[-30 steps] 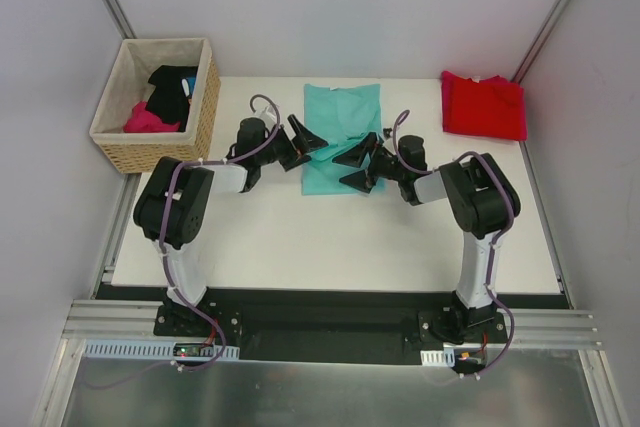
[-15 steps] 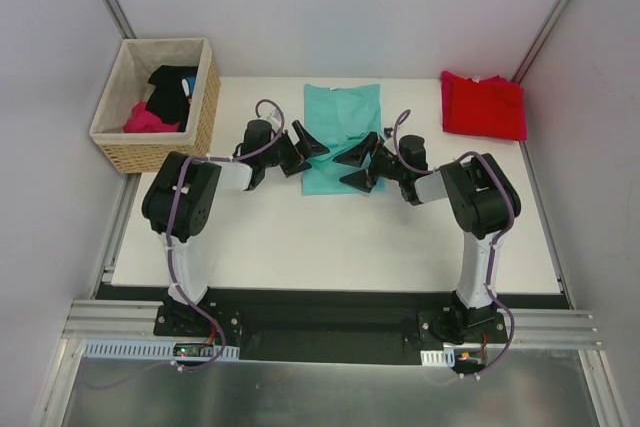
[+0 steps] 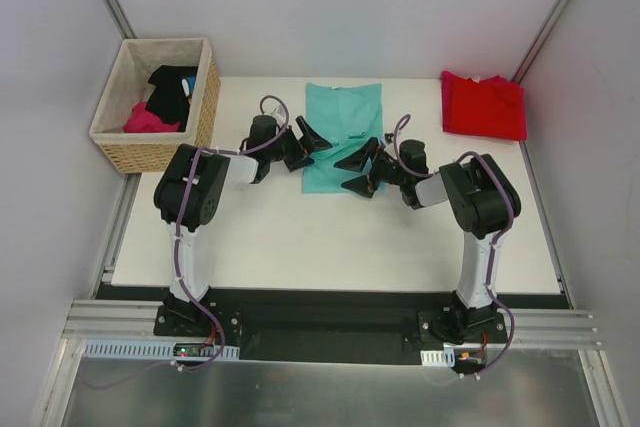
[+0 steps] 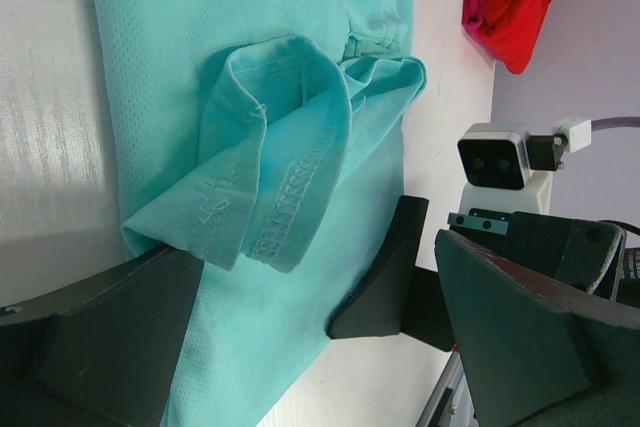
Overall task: Fold and stack the t-shirts
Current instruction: Fold the folded rectangular tshirt in 1/3 of the way
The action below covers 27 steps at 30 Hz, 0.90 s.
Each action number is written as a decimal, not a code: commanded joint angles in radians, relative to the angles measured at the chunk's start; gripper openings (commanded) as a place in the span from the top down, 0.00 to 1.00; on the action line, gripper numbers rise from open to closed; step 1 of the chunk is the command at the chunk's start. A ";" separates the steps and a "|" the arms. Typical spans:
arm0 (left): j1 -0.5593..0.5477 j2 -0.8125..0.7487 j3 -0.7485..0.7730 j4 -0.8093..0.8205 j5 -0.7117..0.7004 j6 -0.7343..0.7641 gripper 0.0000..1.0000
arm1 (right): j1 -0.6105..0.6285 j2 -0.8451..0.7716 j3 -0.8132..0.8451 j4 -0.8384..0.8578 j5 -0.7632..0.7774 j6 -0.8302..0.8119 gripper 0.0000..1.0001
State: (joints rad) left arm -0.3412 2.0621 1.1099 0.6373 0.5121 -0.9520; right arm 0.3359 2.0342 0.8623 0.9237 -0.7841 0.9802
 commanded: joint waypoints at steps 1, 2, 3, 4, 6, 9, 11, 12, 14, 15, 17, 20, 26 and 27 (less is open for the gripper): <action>-0.009 0.018 0.033 0.001 -0.018 0.018 0.01 | -0.005 0.017 -0.009 0.056 0.013 -0.041 0.00; -0.009 0.020 0.034 0.002 -0.020 0.016 0.01 | -0.005 0.030 -0.008 0.056 0.016 -0.043 0.00; -0.009 0.021 0.039 0.001 -0.017 0.016 0.01 | -0.006 0.041 -0.008 0.055 0.017 -0.044 0.00; -0.009 0.020 0.042 0.002 -0.014 0.015 0.01 | -0.008 0.049 -0.006 0.056 0.019 -0.044 0.00; -0.010 0.015 0.042 -0.001 -0.012 0.015 0.01 | -0.006 0.072 0.004 0.061 0.017 -0.044 0.00; -0.009 -0.008 0.028 0.001 -0.012 0.013 0.01 | -0.008 0.090 0.012 0.090 0.009 -0.023 0.01; -0.009 -0.025 0.016 0.001 -0.018 0.015 0.01 | -0.011 0.083 0.015 0.093 0.009 -0.018 0.00; -0.009 -0.045 0.002 0.001 -0.018 0.016 0.01 | -0.011 0.069 0.017 0.090 0.009 -0.018 0.01; -0.009 -0.062 -0.008 -0.001 -0.021 0.018 0.01 | -0.011 0.061 0.024 0.064 0.013 -0.026 0.01; -0.009 -0.075 -0.016 -0.002 -0.021 0.018 0.01 | -0.009 0.066 0.035 0.047 0.014 -0.040 0.01; -0.009 -0.091 -0.018 -0.010 -0.018 0.013 0.01 | -0.014 0.087 0.044 0.035 0.019 -0.032 0.00; -0.009 -0.114 -0.019 -0.019 -0.012 0.009 0.01 | -0.017 0.147 0.041 0.107 0.014 0.031 0.00; -0.016 -0.132 0.008 -0.045 -0.009 0.009 0.01 | -0.020 0.172 0.012 0.152 0.022 0.057 0.00; -0.018 -0.131 0.016 -0.050 -0.011 0.010 0.01 | -0.020 0.172 0.009 0.153 0.022 0.055 0.00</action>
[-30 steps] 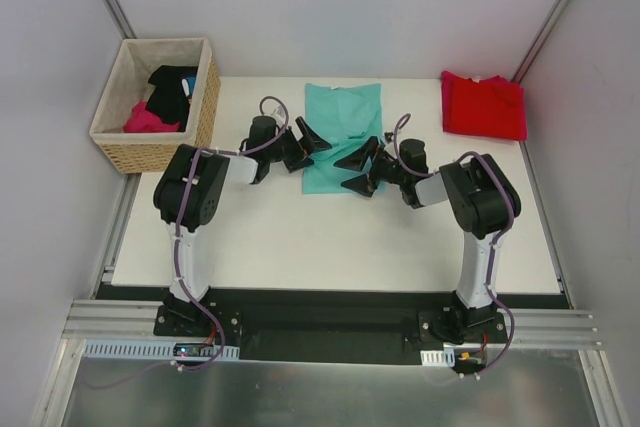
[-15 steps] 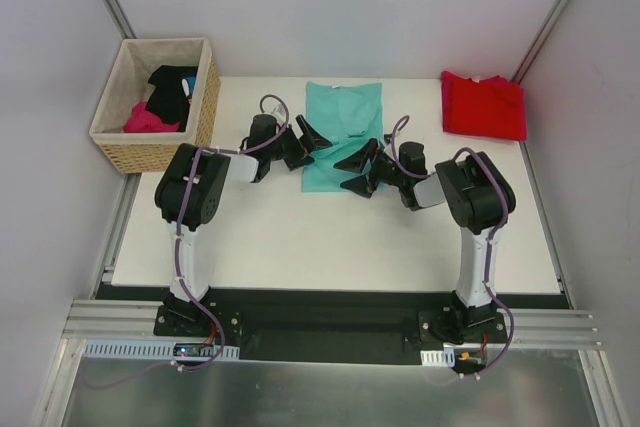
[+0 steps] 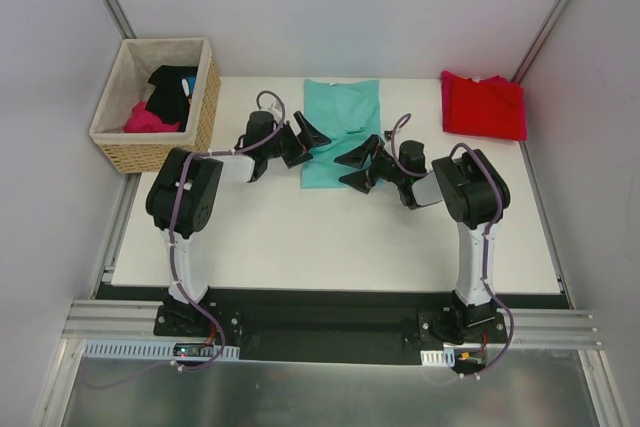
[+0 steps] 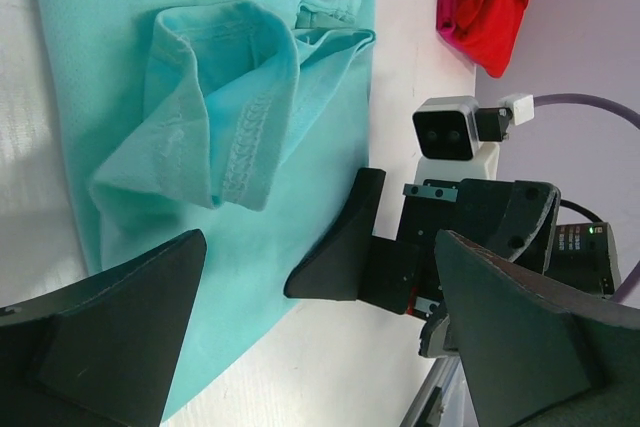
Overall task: Fold and stack the t-shirts
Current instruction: Fold the folded rectangular tshirt in 1/3 of the way
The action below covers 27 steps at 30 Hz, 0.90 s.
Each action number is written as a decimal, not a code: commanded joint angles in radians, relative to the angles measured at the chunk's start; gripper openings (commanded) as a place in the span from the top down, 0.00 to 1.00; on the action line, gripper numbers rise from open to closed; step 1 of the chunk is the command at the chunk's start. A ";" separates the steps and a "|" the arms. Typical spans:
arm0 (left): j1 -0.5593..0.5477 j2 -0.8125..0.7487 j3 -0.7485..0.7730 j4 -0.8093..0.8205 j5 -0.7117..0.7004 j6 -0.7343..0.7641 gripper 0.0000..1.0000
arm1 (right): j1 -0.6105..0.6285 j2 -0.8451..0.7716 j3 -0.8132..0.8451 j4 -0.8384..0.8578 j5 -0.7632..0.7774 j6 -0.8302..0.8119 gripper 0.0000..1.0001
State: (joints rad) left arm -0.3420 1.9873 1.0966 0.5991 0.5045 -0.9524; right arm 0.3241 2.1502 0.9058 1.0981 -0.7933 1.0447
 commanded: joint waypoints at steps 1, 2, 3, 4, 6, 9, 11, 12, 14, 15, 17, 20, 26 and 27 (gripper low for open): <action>-0.018 -0.053 0.037 -0.015 -0.006 0.012 0.01 | -0.007 0.056 -0.038 -0.021 0.031 -0.009 0.00; -0.023 -0.042 0.049 -0.016 -0.007 0.014 0.01 | -0.008 0.056 -0.041 -0.018 0.031 -0.009 0.01; -0.025 -0.036 0.058 -0.022 -0.007 0.014 0.01 | -0.008 0.056 -0.041 -0.017 0.031 -0.008 0.00; -0.026 -0.028 0.065 -0.024 -0.007 0.014 0.01 | -0.010 0.054 -0.042 -0.014 0.031 -0.008 0.00; -0.032 0.002 0.089 -0.025 -0.015 0.015 0.01 | -0.010 0.053 -0.050 -0.012 0.031 -0.009 0.00; -0.034 0.054 0.131 -0.028 -0.018 0.015 0.01 | -0.010 0.045 -0.057 -0.009 0.029 -0.008 0.00; -0.034 0.096 0.172 -0.038 -0.020 0.020 0.01 | -0.013 0.040 -0.061 -0.007 0.028 -0.009 0.01; -0.034 0.110 0.186 -0.042 -0.023 0.026 0.01 | -0.014 0.037 -0.062 -0.006 0.026 -0.011 0.00; -0.034 0.142 0.223 -0.056 -0.032 0.033 0.01 | -0.016 0.036 -0.062 -0.004 0.026 -0.008 0.00; -0.034 0.151 0.232 -0.059 -0.032 0.033 0.01 | -0.014 0.037 -0.064 -0.003 0.025 -0.008 0.00; -0.034 0.171 0.247 -0.061 -0.043 0.033 0.01 | -0.017 0.037 -0.064 -0.003 0.026 -0.008 0.00; -0.031 0.194 0.279 -0.088 -0.061 0.055 0.01 | -0.017 0.042 -0.065 0.009 0.025 -0.002 0.01; 0.006 0.235 0.376 -0.134 -0.077 0.092 0.01 | -0.016 0.048 -0.076 0.040 0.020 0.008 0.01; 0.012 0.237 0.390 -0.151 -0.078 0.099 0.01 | -0.016 0.048 -0.076 0.042 0.017 0.009 0.01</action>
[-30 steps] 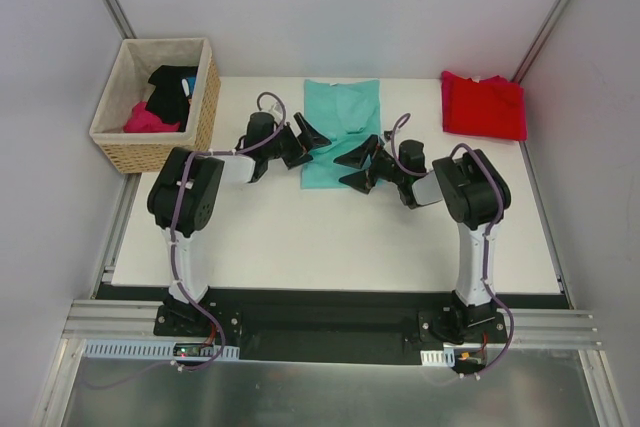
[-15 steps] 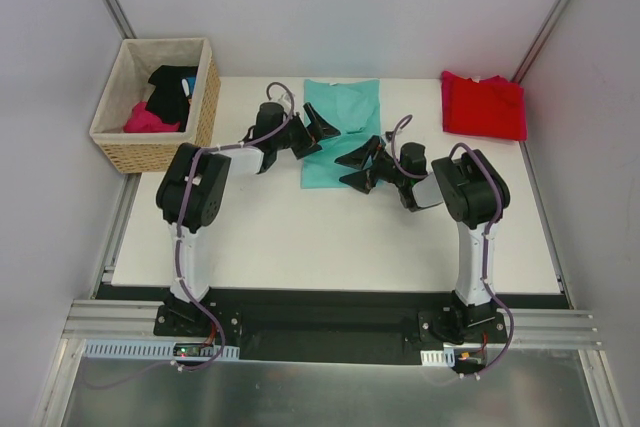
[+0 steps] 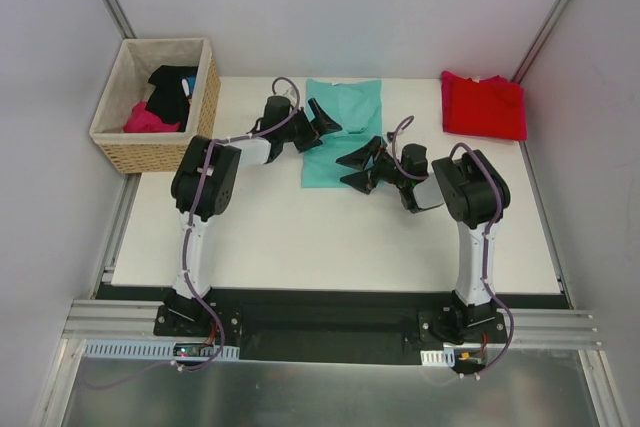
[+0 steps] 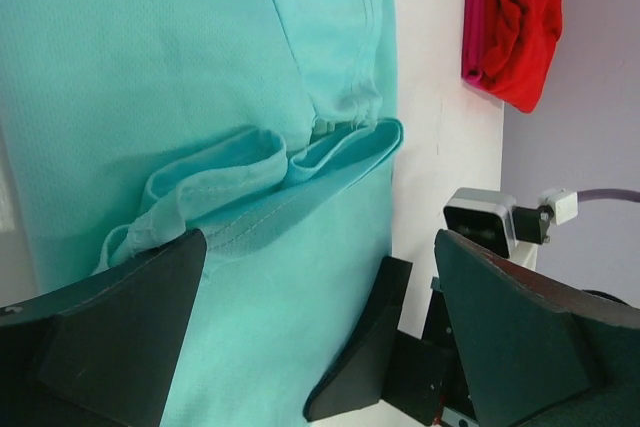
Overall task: Fold and stack the t-shirts
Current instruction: Fold the folded rectangular tshirt in 1/3 of the way
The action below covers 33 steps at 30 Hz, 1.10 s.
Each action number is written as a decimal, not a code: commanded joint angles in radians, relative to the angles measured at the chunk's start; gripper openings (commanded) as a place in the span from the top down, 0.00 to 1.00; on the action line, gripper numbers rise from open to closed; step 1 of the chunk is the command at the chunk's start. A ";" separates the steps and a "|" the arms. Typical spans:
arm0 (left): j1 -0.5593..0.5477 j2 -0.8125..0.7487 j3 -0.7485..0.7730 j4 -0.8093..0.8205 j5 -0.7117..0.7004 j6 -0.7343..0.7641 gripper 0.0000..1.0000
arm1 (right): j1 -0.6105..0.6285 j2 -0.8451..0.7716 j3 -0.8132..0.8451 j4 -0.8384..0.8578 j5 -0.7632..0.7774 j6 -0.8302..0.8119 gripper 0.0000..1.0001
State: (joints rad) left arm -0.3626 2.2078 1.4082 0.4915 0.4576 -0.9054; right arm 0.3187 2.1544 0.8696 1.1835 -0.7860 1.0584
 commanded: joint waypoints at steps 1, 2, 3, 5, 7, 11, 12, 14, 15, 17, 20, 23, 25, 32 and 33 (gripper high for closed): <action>0.037 0.020 0.103 -0.053 -0.033 0.057 0.01 | -0.010 0.044 -0.040 -0.042 0.010 -0.005 0.01; 0.043 0.020 0.115 -0.060 -0.037 0.063 0.01 | -0.012 0.047 -0.041 -0.039 0.010 -0.002 0.01; 0.053 0.021 0.129 -0.082 -0.042 0.075 0.01 | -0.012 0.045 -0.041 -0.036 0.010 -0.001 0.01; 0.062 0.032 0.167 -0.096 -0.045 0.083 0.01 | -0.012 0.047 -0.038 -0.030 0.010 0.005 0.01; 0.080 0.042 0.196 -0.113 -0.050 0.088 0.01 | -0.012 0.045 -0.041 -0.022 0.008 0.009 0.01; 0.102 0.050 0.228 -0.128 -0.054 0.092 0.01 | -0.010 0.042 -0.043 -0.021 0.008 0.006 0.01; 0.106 0.049 0.229 -0.129 -0.056 0.097 0.01 | -0.012 0.041 -0.044 -0.019 0.008 0.006 0.01; 0.108 0.014 0.204 -0.126 -0.047 0.105 0.01 | -0.010 0.038 -0.049 -0.021 0.011 0.002 0.01; 0.105 -0.005 0.168 -0.120 -0.043 0.106 0.01 | -0.009 0.036 -0.050 -0.022 0.014 0.000 0.01; 0.096 -0.078 0.117 -0.096 -0.027 0.097 0.01 | -0.009 0.032 -0.050 -0.022 0.017 -0.001 0.01; 0.059 -0.204 -0.003 -0.094 -0.004 0.083 0.01 | -0.007 0.007 -0.057 -0.024 0.024 -0.006 0.01; 0.010 -0.328 -0.127 -0.091 0.000 0.076 0.01 | -0.010 -0.077 -0.060 -0.059 0.031 -0.041 0.02; -0.004 -0.402 -0.199 -0.082 0.009 0.065 0.01 | -0.010 -0.138 -0.050 -0.175 0.036 -0.133 0.01; -0.044 -0.531 -0.284 -0.128 0.016 0.065 0.01 | 0.029 -0.455 0.198 -1.060 0.280 -0.691 0.00; -0.047 -0.537 -0.290 -0.148 0.012 0.069 0.01 | 0.036 -0.482 0.292 -1.252 0.331 -0.739 0.00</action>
State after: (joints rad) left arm -0.4072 1.7241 1.1515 0.3729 0.4675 -0.8474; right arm 0.3222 1.8263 0.9222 0.5323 -0.6617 0.7017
